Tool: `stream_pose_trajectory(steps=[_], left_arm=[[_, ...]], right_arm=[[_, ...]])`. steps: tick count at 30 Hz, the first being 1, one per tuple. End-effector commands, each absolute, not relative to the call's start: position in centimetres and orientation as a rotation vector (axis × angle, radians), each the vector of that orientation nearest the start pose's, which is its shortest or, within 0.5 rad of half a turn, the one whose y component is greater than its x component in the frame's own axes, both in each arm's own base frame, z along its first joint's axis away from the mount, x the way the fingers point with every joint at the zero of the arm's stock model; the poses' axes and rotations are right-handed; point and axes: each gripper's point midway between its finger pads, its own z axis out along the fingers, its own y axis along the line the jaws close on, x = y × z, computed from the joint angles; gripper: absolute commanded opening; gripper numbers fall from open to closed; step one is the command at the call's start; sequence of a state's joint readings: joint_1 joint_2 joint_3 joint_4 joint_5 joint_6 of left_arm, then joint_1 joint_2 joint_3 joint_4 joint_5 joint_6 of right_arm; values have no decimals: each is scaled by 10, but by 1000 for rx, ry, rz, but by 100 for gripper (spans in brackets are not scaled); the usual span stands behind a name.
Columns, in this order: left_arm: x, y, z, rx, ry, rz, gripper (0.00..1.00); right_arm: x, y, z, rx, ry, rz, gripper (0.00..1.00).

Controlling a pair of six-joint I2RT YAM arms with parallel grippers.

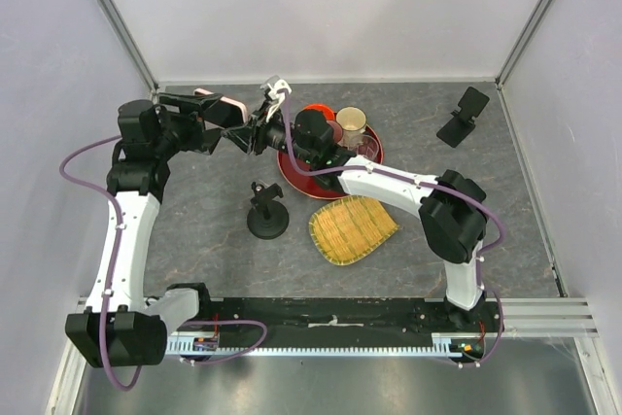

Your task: Place the phone on the phone stand

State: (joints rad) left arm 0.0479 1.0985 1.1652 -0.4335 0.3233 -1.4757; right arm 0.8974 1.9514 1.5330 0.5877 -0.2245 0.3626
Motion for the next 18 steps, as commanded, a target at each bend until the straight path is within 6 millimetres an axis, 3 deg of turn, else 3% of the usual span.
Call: stream_pose_trajectory(steps=[1,6,9,10,12,14,15,16,17,18], left_arm=[[343,-88,377,-1202,1589,-1357,2],[342,-92,378,-1190,1574,-1374,2],[342,-95,379,-1175,1582,-1381,2],[341,-96,378,-1167,1587,-1380,2],[340,-98,380,-1067,1597,-1358,3],[332,-100,385,-946,1617,-1314,26],[329,-100,382,-823,1650,-1233,50],[322,-100,387,-743,1651,-1195,83],[314,-110,385,-658,1690,-1183,91],[311,-107,378,-556,1723,-1085,93]], right_arm=[[334,497,382,-516,1229,1214,39],[333,499,382,-515,1229,1235,43],[335,498,379,-503,1243,1224,20],[336,496,380,-507,1245,1201,3],[342,491,386,-511,1256,1146,0],[348,481,388,-548,1261,1087,0],[349,477,395,-573,1246,1083,0],[347,477,385,-645,1296,1092,0],[359,468,384,-695,1301,1057,0],[362,464,399,-730,1284,1051,0]])
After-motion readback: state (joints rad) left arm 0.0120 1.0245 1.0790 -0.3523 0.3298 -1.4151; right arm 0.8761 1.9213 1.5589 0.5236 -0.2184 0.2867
